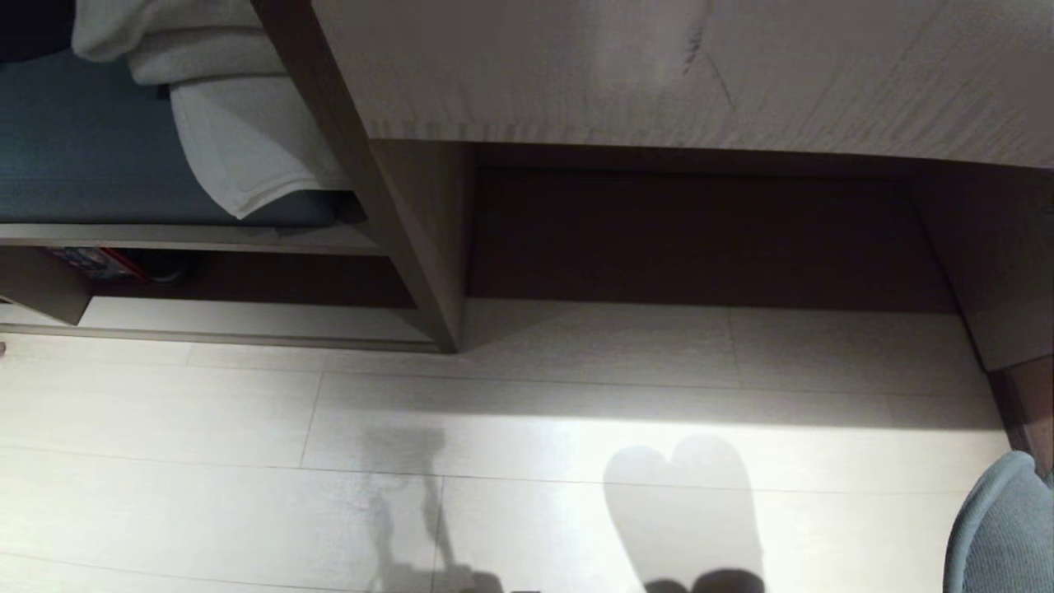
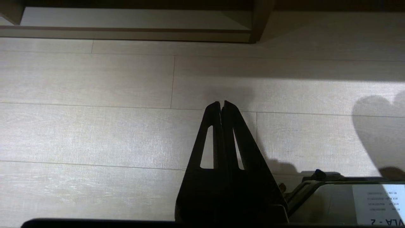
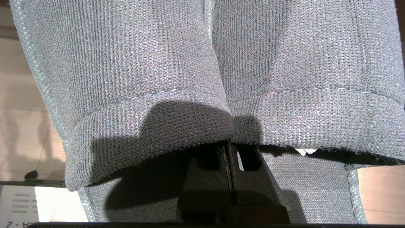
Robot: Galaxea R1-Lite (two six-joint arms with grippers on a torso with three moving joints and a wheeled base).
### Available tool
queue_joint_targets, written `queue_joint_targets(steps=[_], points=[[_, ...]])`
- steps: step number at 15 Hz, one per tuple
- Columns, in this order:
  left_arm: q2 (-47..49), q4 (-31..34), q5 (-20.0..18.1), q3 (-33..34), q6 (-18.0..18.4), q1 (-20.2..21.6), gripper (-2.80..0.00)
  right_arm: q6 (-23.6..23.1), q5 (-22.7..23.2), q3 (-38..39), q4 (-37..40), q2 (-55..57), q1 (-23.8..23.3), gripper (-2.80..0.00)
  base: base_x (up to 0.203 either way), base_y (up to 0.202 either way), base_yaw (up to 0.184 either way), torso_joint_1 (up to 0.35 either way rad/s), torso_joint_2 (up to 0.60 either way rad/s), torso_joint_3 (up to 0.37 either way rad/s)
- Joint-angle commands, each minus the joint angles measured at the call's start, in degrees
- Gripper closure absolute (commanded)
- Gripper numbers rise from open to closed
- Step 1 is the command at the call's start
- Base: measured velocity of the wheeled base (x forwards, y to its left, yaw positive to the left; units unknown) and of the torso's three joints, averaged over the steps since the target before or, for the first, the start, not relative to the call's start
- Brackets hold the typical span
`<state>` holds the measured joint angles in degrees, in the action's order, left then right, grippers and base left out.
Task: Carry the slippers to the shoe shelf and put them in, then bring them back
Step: Place the slippers into the shoe cabinet
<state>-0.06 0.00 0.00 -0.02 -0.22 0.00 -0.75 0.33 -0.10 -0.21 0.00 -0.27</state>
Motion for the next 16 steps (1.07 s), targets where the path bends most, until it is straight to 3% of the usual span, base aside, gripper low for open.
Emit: queue_joint_targets(steps=[1, 16], points=[[0.06, -0.03, 0.00, 0.02, -0.04, 0.00, 0.00, -0.04, 0.02, 0.01, -0.06, 0.09, 0.00, 0.00, 0.000, 0.000, 0.000, 0.004, 0.00, 0.200], [0.06, -0.03, 0.00, -0.04, -0.04, 0.00, 0.00, -0.04, 0.02, 0.01, -0.06, 0.09, 0.00, 0.00, 0.000, 0.000, 0.000, 0.003, 0.00, 0.203]])
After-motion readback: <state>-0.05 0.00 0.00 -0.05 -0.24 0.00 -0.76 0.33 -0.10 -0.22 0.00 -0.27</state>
